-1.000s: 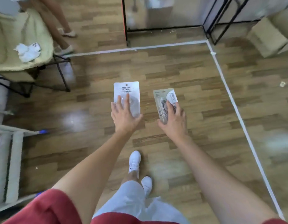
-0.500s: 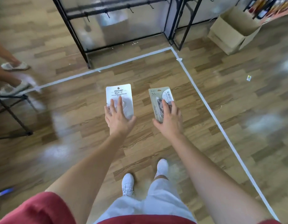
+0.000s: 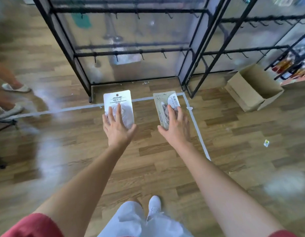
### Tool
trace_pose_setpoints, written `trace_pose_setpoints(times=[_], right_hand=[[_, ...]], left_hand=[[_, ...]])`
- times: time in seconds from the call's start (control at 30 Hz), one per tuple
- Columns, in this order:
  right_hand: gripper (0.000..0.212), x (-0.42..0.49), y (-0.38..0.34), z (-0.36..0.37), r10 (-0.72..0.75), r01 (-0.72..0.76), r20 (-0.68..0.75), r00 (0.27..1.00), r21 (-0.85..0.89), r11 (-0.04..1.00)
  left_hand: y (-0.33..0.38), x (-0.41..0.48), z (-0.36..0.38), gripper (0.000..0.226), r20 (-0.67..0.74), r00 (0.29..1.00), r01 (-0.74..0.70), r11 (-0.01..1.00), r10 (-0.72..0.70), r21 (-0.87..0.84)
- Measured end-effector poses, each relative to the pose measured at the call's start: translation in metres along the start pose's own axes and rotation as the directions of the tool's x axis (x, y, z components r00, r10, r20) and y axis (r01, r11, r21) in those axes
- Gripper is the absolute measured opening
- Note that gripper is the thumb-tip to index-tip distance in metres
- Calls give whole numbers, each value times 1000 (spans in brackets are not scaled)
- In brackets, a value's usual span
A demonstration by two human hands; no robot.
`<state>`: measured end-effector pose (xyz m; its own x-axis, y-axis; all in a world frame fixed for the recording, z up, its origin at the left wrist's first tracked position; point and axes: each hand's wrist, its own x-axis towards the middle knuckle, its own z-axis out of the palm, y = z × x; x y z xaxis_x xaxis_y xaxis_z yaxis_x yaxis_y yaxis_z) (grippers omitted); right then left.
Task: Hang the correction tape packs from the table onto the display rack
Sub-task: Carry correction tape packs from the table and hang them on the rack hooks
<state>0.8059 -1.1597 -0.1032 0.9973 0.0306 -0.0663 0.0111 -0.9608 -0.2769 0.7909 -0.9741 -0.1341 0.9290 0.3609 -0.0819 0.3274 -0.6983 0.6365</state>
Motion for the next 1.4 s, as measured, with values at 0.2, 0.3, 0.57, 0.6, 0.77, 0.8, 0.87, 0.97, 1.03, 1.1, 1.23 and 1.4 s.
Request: trace_pose_setpoints(times=[0.2, 0.3, 0.57, 0.6, 0.77, 0.8, 0.87, 0.97, 1.03, 1.1, 1.23, 1.4], right_hand=[[80, 131, -13, -27, -75, 78, -88, 993, 31, 996], [79, 199, -31, -43, -108, 118, -166, 980, 49, 992], [78, 351, -92, -107, -184, 243, -346, 920, 134, 961], [78, 366, -98, -115, -195, 263, -377, 906, 140, 954], [79, 428, -131, -152, -256, 377, -481, 839, 172, 910], [80, 438, -137, -160, -269, 399, -499, 824, 174, 900], [80, 455, -149, -174, -293, 446, -538, 790, 177, 877], [80, 475, -166, -195, -320, 496, -580, 749, 172, 851], [81, 486, -178, -208, -345, 519, -589, 731, 151, 841], [81, 495, -190, -218, -363, 546, -609, 706, 140, 826], [80, 505, -212, -227, -381, 581, -624, 683, 148, 800], [79, 518, -233, -230, -378, 591, -650, 659, 138, 795]], left_hand=[[52, 118, -4, 87, -111, 993, -43, 999, 40, -28], [73, 183, -17, 91, -173, 982, -90, 995, 81, -47], [137, 342, -77, 89, -367, 858, -375, 926, 359, 29], [144, 357, -84, 87, -378, 829, -420, 905, 413, 67], [171, 411, -119, 85, -468, 743, -472, 870, 479, 140], [176, 420, -126, 84, -501, 726, -472, 871, 471, 134], [185, 435, -142, 84, -545, 705, -462, 877, 454, 133], [196, 455, -168, 88, -589, 691, -423, 895, 420, 142], [203, 465, -187, 90, -638, 667, -405, 906, 384, 122], [208, 473, -204, 91, -691, 631, -406, 909, 352, 93], [217, 494, -233, 89, -760, 573, -422, 905, 308, 50], [223, 520, -263, 89, -788, 530, -454, 890, 313, 48]])
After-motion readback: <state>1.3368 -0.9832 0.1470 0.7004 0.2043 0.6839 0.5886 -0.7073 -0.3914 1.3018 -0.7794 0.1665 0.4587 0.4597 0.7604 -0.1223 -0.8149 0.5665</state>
